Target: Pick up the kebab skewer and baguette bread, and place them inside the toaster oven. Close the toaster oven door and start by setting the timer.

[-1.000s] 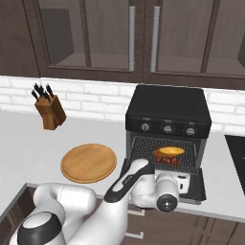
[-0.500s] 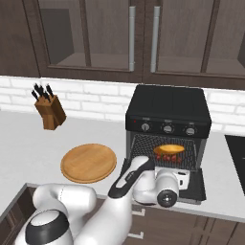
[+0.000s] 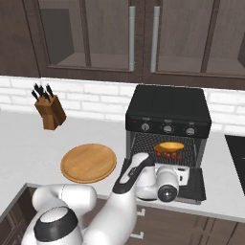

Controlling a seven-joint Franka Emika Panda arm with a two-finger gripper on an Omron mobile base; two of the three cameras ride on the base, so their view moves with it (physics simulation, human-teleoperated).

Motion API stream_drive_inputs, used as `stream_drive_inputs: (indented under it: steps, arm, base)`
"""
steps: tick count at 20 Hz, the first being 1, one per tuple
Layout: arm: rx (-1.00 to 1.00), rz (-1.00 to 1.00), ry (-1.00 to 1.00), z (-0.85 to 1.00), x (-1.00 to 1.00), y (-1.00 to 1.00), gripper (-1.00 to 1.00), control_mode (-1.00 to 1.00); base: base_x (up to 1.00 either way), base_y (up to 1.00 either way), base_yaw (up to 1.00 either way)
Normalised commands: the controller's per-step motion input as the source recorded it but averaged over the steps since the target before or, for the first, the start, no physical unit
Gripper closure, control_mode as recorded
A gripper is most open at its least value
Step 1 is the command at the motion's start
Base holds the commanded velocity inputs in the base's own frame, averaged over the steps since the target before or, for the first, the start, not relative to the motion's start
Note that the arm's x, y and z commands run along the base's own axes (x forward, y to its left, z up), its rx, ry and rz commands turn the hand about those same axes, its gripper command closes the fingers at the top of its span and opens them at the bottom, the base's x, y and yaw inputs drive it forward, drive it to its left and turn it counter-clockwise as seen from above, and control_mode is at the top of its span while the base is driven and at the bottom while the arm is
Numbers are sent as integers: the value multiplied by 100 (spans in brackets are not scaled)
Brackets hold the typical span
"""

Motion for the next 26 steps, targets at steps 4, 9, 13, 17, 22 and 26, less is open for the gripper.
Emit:
stream_drive_inputs:
  steps: [4, 9, 13, 17, 22, 26]
  arm:
    - [0, 0, 0, 0, 18, 0, -100, -100]
    - [0, 0, 0, 0, 21, 0, -100, -100]
    - [0, 0, 0, 0, 22, 0, -100, -100]
    - [0, 0, 0, 0, 26, 0, -100, -100]
    - [0, 0, 0, 0, 27, 0, -100, -100]
    - [0, 0, 0, 0, 25, 0, -100, -100]
  base:
    - [0, 0, 0]
    - [0, 0, 0]
    - [0, 0, 0]
    - [0, 0, 0]
    - [0, 0, 0]
    - [0, 0, 0]
